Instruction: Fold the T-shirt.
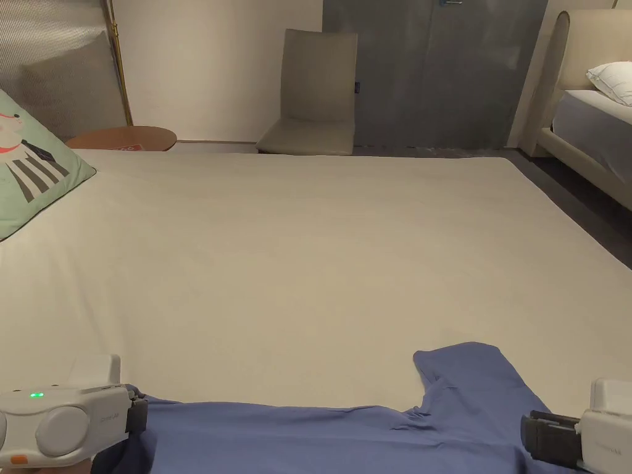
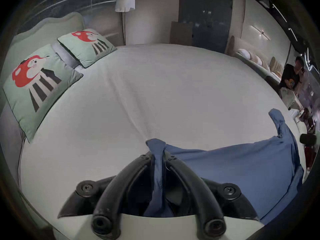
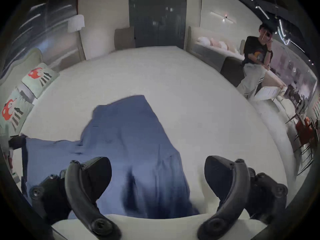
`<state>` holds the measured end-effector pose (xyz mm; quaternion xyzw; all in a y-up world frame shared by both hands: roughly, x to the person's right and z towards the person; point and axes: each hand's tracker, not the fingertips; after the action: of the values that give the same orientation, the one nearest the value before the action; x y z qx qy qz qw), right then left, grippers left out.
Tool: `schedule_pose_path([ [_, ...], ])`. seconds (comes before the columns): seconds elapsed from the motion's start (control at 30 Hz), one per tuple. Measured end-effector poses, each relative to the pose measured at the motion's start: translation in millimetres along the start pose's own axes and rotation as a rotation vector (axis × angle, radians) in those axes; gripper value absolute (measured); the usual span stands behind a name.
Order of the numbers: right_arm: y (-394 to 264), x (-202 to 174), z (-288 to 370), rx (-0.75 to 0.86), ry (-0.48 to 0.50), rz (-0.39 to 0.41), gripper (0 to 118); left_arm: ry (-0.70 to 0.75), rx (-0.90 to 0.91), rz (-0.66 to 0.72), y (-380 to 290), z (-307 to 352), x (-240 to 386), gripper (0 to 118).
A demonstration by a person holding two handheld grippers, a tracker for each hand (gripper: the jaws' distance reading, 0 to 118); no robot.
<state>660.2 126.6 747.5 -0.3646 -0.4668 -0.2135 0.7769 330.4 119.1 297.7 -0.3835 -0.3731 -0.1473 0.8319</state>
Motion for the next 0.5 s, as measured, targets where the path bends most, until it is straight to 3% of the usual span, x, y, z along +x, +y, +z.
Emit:
schedule_pose_path([
  [0.13, 17, 7, -44, -0.128, -0.012, -0.042, 104, -0.014, 0.009, 0.022, -1, 7, -3, 2],
  [0.23, 20, 5, -61, -0.208, 0.021, -0.039, 75, -0.031, 0.015, 0.027, -1, 12, -1, 2],
  [0.27, 19, 4, -61, -0.212, 0.02, -0.037, 74, -0.03, 0.016, 0.021, -1, 12, 1, 2],
  [0.3, 20, 5, -56, -0.191, 0.009, -0.037, 66, -0.026, 0.018, 0.01, 0, 13, 2, 2],
  [0.33, 21, 4, -51, -0.177, 0.016, -0.025, 43, -0.021, 0.018, -0.001, 1, 14, 2, 2],
  [0.37, 22, 5, -45, -0.155, 0.029, -0.002, 8, -0.022, 0.019, -0.005, 2, 15, 2, 2],
  [0.4, 23, 6, -37, -0.13, 0.015, 0.029, 3, -0.023, 0.02, -0.004, 2, 18, 3, 2],
  [0.5, 27, 14, -8, -0.074, 0.107, 0.003, 3, -0.039, 0.031, 0.019, 6, 29, -3, 2],
])
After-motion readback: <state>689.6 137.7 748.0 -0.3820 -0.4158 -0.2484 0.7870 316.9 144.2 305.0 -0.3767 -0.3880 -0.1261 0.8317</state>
